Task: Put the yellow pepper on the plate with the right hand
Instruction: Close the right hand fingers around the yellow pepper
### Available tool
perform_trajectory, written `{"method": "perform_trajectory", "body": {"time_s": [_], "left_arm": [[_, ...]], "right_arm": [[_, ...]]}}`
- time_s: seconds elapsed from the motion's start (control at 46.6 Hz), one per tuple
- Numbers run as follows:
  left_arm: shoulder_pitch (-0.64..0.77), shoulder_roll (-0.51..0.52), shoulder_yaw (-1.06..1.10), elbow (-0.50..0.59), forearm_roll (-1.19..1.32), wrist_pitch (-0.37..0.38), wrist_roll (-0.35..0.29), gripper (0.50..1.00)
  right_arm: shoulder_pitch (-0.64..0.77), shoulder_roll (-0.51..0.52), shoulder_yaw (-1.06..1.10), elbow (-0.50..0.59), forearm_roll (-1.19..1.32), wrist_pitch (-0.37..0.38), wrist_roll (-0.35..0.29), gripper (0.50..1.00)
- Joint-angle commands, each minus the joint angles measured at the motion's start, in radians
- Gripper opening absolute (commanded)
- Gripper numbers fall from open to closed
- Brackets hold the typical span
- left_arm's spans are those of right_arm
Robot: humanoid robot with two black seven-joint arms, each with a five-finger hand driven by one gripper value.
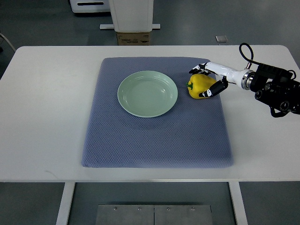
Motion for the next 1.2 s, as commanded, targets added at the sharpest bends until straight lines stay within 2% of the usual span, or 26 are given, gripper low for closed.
{"method": "perform_trajectory", "body": {"time_s": [0.0, 0.536, 0.729, 0.772, 0.794, 1.051, 1.18], "left_arm": [[0.0, 0.0, 0.0, 0.0, 0.0, 0.0, 0.0, 1.0], [0.0, 0.0, 0.0, 0.0, 0.0, 0.0, 0.0, 1.0], [0.0, 0.0, 0.0, 0.0, 0.0, 0.0, 0.0, 1.0], [0.0, 0.0, 0.0, 0.0, 0.0, 0.0, 0.0, 1.0], [0.0, 0.0, 0.0, 0.0, 0.0, 0.0, 0.0, 1.0], [0.0, 0.0, 0.0, 0.0, 0.0, 0.0, 0.0, 1.0], [0.0, 0.0, 0.0, 0.0, 0.0, 0.0, 0.0, 1.0]], "right_arm": [[-0.001, 0.0, 0.001, 0.0, 0.001, -0.002, 0.0, 0.862], [-0.028, 0.023, 0.001, -0.034, 0.001, -0.015, 0.0, 0.855], [-0.028, 0.026, 0.001, -0.034, 0.003, -0.017, 0.002, 0.832], [-0.028, 0.028, 0.001, -0.034, 0.003, -0.017, 0.002, 0.824], [-0.028, 0.031, 0.001, -0.034, 0.003, -0.017, 0.002, 0.799], [-0.028, 0.032, 0.002, -0.034, 0.003, -0.025, 0.002, 0.751], [-0.027, 0.032, 0.002, -0.034, 0.003, -0.025, 0.002, 0.644]]}}
